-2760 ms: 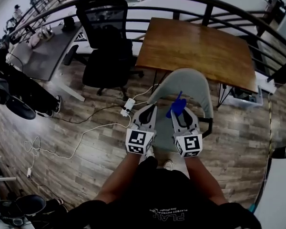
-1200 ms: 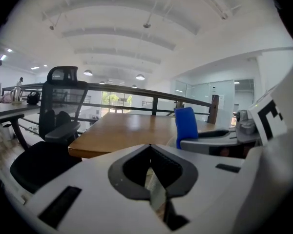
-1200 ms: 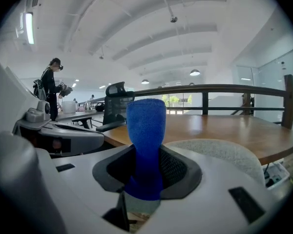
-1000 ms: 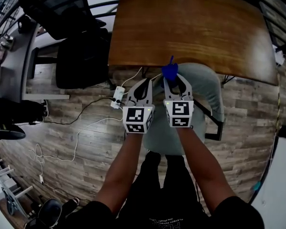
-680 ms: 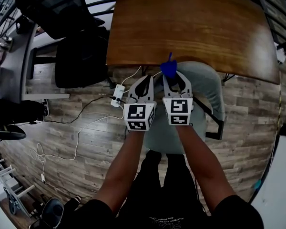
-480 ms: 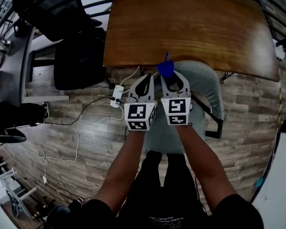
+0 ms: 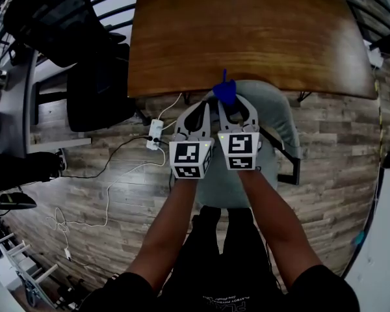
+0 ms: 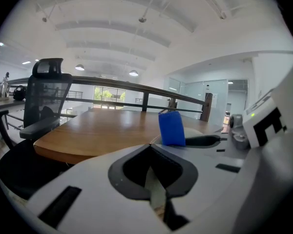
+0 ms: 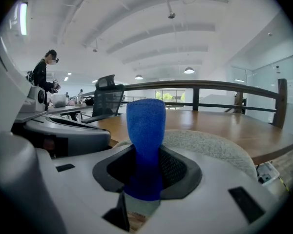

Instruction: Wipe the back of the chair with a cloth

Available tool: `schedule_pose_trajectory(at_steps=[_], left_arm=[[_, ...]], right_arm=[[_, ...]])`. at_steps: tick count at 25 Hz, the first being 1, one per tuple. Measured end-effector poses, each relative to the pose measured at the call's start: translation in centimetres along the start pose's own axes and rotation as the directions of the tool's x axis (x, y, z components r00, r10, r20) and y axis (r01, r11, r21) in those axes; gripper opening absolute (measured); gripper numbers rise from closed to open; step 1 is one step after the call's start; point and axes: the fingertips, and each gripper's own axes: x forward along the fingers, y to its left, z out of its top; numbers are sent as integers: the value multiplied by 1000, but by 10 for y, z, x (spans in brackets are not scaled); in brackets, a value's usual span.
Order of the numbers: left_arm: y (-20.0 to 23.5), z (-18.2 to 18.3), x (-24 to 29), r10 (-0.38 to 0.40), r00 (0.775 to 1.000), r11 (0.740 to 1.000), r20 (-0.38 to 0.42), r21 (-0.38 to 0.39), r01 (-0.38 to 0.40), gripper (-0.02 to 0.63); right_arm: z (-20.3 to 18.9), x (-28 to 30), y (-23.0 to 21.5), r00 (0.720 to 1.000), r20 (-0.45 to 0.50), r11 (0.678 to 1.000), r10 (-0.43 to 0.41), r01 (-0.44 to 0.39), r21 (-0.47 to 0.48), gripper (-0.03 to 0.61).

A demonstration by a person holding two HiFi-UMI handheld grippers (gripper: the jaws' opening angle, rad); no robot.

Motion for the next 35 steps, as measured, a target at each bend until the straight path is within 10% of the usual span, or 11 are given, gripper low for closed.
schedule_pose_trajectory(at_steps=[25,35], left_arm=[[-120,2,49,-211,977,976,-18,60,211,3],[-109,-12,41,-173,985,984,-29,39,174,3]], right_arm=[[-23,-43,-115,975,-44,975,-216,218,45,135],[-28,-63,-117,972,-37,971,-231,232,50,135]])
